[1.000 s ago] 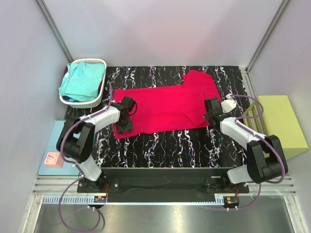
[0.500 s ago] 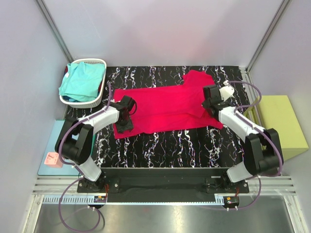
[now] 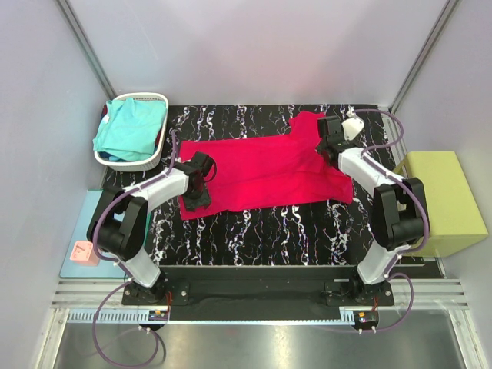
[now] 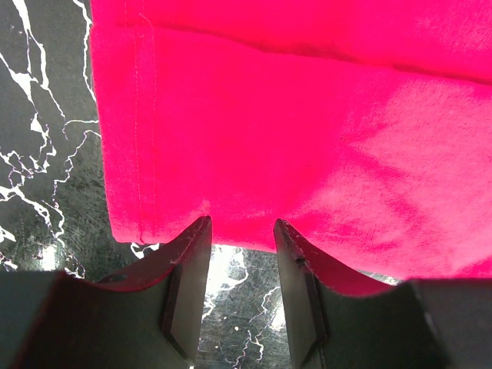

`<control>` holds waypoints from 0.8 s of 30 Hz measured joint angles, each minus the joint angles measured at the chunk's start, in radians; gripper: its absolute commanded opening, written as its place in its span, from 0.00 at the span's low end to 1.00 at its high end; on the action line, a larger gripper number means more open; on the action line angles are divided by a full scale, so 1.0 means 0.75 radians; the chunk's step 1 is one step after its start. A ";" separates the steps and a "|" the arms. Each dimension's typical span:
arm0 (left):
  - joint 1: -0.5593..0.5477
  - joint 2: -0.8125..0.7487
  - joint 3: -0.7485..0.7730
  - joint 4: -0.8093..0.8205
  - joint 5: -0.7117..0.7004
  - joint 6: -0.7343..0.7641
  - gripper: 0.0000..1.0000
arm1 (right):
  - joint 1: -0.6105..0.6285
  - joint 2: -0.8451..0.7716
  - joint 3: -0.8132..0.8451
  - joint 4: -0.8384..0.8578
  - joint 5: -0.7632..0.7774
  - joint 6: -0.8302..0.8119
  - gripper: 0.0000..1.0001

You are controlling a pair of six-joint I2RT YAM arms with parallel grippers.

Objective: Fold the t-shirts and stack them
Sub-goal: Fold the flattened tshirt in 1/3 of the way

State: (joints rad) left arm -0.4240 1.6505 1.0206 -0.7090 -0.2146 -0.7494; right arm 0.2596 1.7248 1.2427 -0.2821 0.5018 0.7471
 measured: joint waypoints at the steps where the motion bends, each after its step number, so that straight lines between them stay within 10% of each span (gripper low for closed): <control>1: 0.000 0.001 0.000 0.000 0.000 0.000 0.43 | -0.002 0.013 0.014 -0.001 0.000 -0.004 0.00; 7: 0.000 0.028 0.000 0.001 0.001 0.001 0.43 | -0.007 0.097 0.064 -0.001 -0.023 -0.025 0.03; 11: 0.000 0.049 0.000 0.000 0.001 0.001 0.43 | -0.008 0.156 0.086 -0.001 -0.034 -0.037 0.45; 14: 0.001 0.054 0.000 0.000 0.001 0.001 0.43 | -0.005 0.165 0.088 -0.006 -0.028 -0.065 0.55; 24: 0.001 0.054 0.001 0.002 0.001 0.001 0.43 | 0.019 -0.225 -0.076 0.027 -0.045 -0.115 0.49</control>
State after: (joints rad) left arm -0.4236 1.6909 1.0210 -0.7078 -0.2142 -0.7486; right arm 0.2737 1.5558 1.1858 -0.2615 0.4683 0.6609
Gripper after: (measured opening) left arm 0.431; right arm 0.535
